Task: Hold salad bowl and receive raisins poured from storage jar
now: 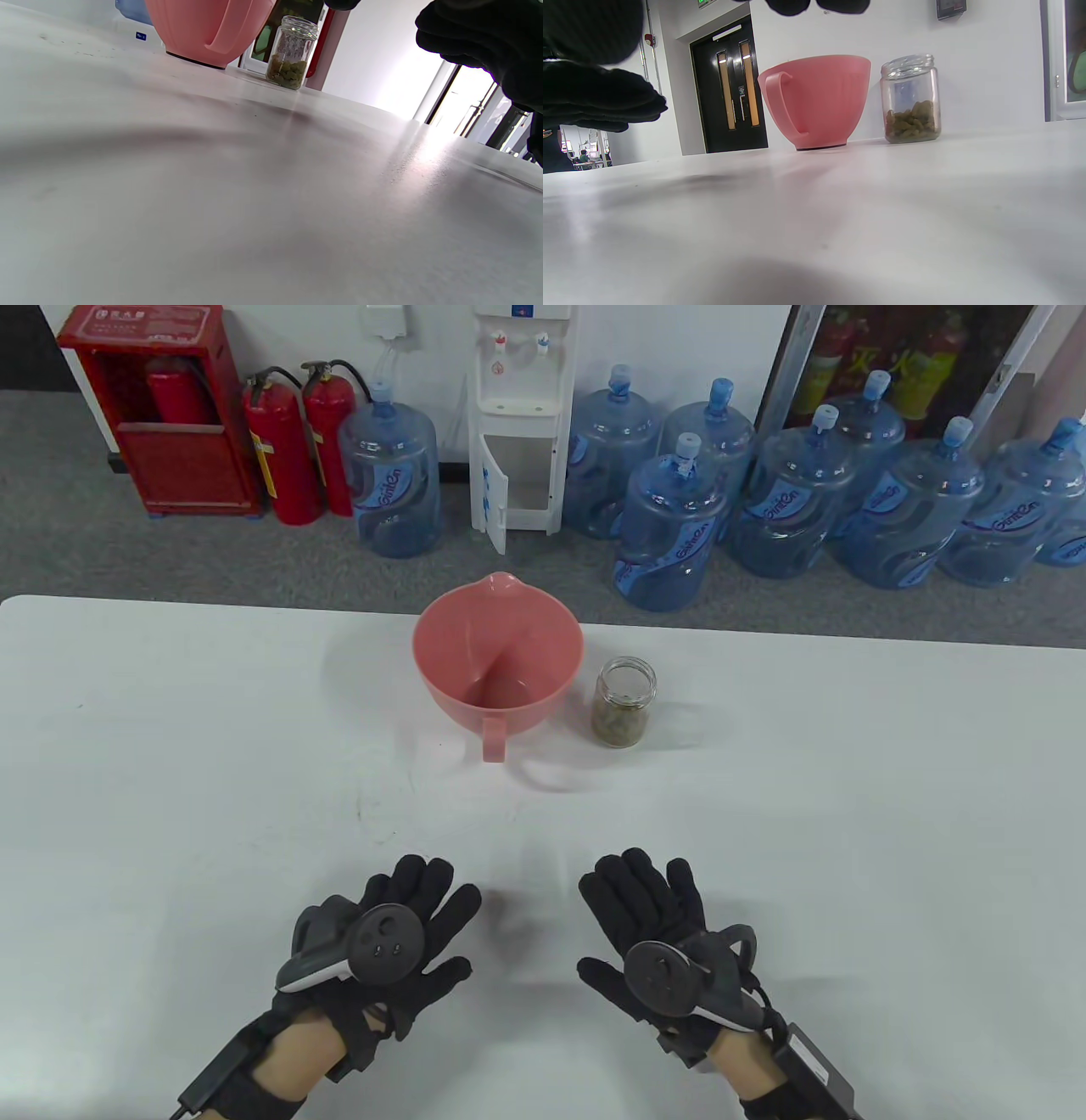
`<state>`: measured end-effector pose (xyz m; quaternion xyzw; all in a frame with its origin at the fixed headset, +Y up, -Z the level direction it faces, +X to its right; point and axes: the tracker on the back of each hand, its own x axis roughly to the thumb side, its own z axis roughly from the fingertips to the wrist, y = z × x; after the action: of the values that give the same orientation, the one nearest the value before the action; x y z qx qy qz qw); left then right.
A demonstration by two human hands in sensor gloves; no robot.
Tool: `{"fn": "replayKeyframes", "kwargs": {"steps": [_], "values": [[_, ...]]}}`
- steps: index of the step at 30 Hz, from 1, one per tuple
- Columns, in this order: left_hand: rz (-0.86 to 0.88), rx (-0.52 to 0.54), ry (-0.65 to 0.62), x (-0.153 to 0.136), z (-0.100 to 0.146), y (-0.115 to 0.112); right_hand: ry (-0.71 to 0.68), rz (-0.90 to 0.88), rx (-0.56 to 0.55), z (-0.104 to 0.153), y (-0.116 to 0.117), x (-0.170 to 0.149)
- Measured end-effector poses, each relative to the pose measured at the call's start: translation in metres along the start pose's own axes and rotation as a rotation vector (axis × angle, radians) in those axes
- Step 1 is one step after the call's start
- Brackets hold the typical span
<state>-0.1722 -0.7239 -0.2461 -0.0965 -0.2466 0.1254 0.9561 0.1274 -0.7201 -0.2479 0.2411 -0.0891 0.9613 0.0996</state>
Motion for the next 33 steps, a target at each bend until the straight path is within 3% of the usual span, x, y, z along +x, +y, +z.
{"fn": "replayKeyframes", "kwargs": {"steps": [6,13,16,20,24,28,33], "values": [[0.022,-0.014,-0.003,0.006,-0.004,0.004,-0.008,0.002,0.002,0.000,0.000,0.000],[0.106,0.067,0.010,0.014,-0.022,0.047,-0.029,0.021,-0.004,0.002,-0.003,0.001],[0.179,0.141,0.077,0.003,-0.039,0.070,-0.039,0.031,-0.003,0.003,-0.004,0.002],[0.446,0.289,0.225,-0.023,-0.067,0.086,-0.053,0.045,-0.010,0.004,-0.006,0.004],[0.798,0.327,0.360,-0.047,-0.095,0.078,-0.063,0.053,-0.006,0.005,-0.005,0.005],[1.007,0.282,0.481,-0.066,-0.117,0.057,-0.059,0.051,0.007,0.005,-0.003,0.003],[1.165,0.226,0.521,-0.068,-0.141,0.035,-0.055,0.052,0.013,0.005,-0.002,0.000]]}}
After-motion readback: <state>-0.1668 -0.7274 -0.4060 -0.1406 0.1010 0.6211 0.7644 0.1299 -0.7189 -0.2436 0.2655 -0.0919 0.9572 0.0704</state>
